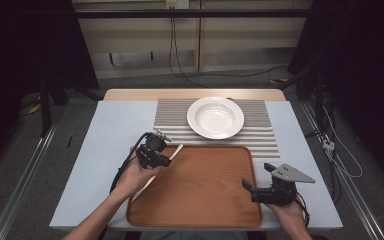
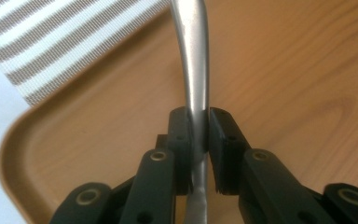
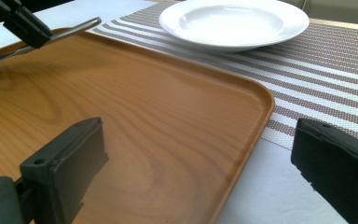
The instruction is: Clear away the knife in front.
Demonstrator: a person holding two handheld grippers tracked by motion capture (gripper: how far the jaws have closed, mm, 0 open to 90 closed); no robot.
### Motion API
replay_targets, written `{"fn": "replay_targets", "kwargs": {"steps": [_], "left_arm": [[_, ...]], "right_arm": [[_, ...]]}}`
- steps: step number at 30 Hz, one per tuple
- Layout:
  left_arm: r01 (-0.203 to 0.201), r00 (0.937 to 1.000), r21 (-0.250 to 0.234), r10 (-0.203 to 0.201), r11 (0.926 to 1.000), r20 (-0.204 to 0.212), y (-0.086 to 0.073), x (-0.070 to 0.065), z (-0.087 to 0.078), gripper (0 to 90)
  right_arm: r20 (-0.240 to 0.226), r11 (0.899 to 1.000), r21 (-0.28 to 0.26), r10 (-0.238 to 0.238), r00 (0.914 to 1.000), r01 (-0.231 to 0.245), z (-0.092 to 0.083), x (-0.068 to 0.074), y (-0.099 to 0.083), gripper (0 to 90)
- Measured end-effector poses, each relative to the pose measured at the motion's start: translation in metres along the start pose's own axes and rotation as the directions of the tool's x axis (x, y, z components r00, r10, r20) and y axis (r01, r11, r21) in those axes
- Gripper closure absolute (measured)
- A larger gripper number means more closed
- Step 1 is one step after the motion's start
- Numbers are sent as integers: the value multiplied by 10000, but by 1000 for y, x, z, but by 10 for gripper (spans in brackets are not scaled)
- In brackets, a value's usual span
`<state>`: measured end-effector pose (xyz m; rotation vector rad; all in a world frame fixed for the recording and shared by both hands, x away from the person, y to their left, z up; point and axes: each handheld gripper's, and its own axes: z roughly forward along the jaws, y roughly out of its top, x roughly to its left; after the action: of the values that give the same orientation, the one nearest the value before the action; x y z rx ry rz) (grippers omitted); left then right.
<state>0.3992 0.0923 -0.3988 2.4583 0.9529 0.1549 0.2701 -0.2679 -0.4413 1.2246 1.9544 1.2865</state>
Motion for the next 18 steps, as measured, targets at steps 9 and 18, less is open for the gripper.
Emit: {"fn": "replay_targets", "kwargs": {"steps": [9, 18], "left_arm": [[-95, 9999, 479, 89, 9988, 145, -12, -8, 10, 801], [7, 9999, 595, -17, 9982, 162, -19, -10, 17, 800]], "right_arm": [[14, 10000, 18, 4, 10000, -4, 1, 0, 0, 30], [-26, 10000, 24, -31, 10000, 31, 1, 1, 0, 30]]}}
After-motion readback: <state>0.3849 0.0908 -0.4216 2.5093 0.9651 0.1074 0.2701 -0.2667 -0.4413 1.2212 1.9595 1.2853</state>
